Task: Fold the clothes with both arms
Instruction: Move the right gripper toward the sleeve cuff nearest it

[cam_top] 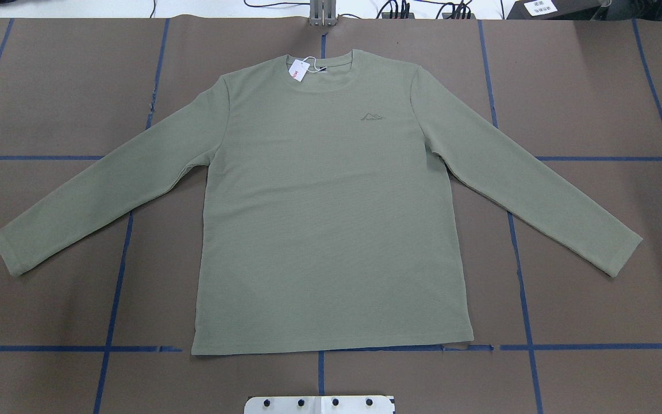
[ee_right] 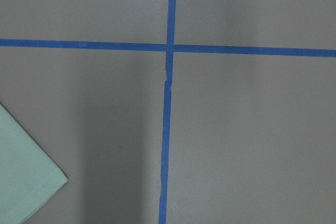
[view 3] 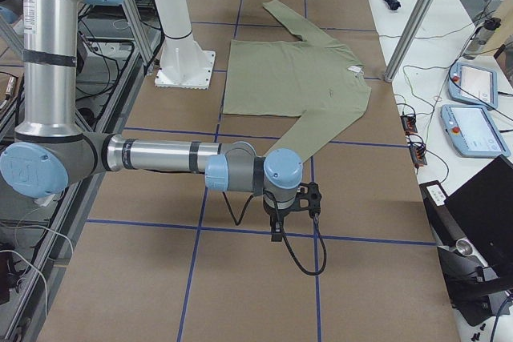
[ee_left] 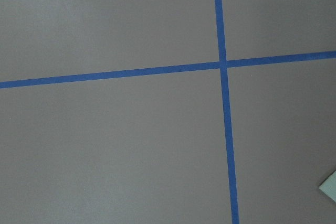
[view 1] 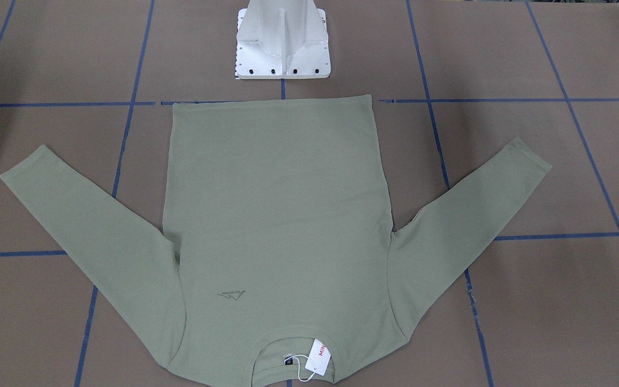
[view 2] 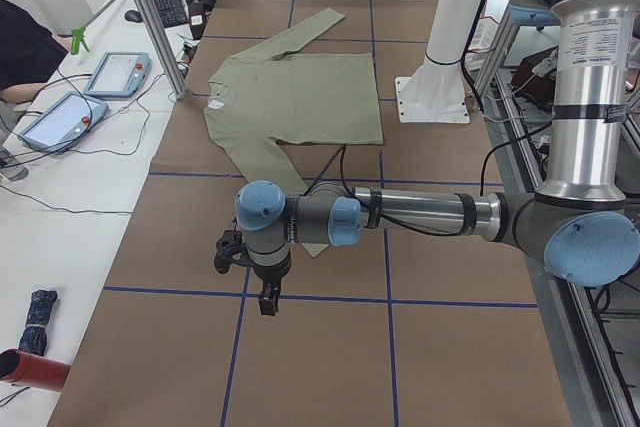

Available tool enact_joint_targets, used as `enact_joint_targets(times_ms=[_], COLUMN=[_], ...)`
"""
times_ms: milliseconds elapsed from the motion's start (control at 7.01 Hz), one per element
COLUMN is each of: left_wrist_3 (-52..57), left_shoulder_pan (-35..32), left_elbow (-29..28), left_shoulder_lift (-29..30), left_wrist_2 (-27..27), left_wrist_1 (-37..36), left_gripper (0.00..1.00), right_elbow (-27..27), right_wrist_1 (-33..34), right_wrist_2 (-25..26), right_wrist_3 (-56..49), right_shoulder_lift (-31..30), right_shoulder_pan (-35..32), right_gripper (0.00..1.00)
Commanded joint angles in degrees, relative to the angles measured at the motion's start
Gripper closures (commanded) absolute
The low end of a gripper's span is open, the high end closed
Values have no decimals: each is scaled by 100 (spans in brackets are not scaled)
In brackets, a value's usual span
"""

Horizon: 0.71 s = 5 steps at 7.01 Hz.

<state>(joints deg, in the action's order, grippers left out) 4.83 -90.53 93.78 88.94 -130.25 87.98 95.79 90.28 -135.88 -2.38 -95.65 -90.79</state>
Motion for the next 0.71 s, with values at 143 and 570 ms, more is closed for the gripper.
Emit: enact_joint_targets(times_ms=[143,570], left_wrist_3=[-17,-17], left_shoulder_pan=[0,0], left_elbow=[-35,-79], left_shoulder_lift=[26,124], left_wrist_2=[0,-9], left_wrist_1=[-9,480], left_gripper=[0,0], right_elbow=[10,106], right_wrist_1=[-20,-107], right_wrist_2=[-26,-96], right_wrist_3=[27,18], right_shoulder_lift=[29,72], right_shoulder_pan=[0,87], right_gripper=[0,0])
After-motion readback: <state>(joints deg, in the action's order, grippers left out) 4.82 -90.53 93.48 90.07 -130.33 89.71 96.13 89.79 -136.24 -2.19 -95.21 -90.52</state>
